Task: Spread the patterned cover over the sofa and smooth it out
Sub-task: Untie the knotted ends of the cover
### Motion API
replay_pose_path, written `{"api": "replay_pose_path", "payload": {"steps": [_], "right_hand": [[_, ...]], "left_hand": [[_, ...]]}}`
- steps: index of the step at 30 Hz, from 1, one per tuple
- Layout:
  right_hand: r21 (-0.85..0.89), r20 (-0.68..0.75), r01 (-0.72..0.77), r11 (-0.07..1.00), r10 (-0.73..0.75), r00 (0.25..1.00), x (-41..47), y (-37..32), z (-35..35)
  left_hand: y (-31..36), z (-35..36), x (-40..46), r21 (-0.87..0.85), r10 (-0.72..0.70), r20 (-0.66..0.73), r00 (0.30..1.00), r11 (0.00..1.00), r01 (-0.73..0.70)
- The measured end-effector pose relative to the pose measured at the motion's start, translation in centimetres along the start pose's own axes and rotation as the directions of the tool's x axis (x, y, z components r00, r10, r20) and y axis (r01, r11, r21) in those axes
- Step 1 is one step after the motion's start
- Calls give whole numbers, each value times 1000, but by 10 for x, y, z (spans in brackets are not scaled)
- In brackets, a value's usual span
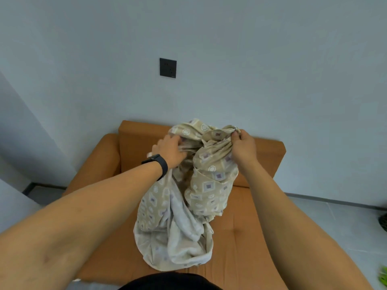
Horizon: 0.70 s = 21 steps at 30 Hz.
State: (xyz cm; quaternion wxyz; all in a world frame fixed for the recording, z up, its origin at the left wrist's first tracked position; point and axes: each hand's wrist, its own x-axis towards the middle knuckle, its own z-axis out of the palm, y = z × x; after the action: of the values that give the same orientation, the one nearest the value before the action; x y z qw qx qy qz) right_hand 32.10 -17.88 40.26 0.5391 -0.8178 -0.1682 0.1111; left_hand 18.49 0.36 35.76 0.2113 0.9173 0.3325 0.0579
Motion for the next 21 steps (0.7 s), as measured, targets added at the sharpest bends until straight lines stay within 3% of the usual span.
{"api": "replay_pose_path", "payload": {"steps": [4,7,9,11,12,14,16,19,21], "right_hand": [[31,124,1,1000,-4,992,-13,4,21],[34,121,-17,999,12,993,-19,15,23],[51,109,-45,998,39,993,-21,24,21],[67,130,-57,996,47,990,-26,32,22],[72,151,-56,996,45,988,-30,32,24],[68,174,-28,997,15,985,-38,34,30],[28,154,43,999,-47,987,-49,35,32],[-183,68,153,971,-143,987,-73,44,22],[-237,92,149,960,-130,987,-96,60,15]], "left_hand": [[24,18,-25,-358,211,262,942,927,-108],[21,35,-40,-493,265,420,868,870,-27],[12,53,-51,-586,282,529,800,804,104],[7,72,-64,-648,283,552,784,738,189],[7,79,-71,-687,281,515,810,700,194],[12,90,-79,-748,196,386,902,638,181],[18,96,-86,-789,56,333,941,563,245],[29,99,-96,-832,-86,451,888,319,454],[30,97,-100,-839,-153,508,848,135,527]]}}
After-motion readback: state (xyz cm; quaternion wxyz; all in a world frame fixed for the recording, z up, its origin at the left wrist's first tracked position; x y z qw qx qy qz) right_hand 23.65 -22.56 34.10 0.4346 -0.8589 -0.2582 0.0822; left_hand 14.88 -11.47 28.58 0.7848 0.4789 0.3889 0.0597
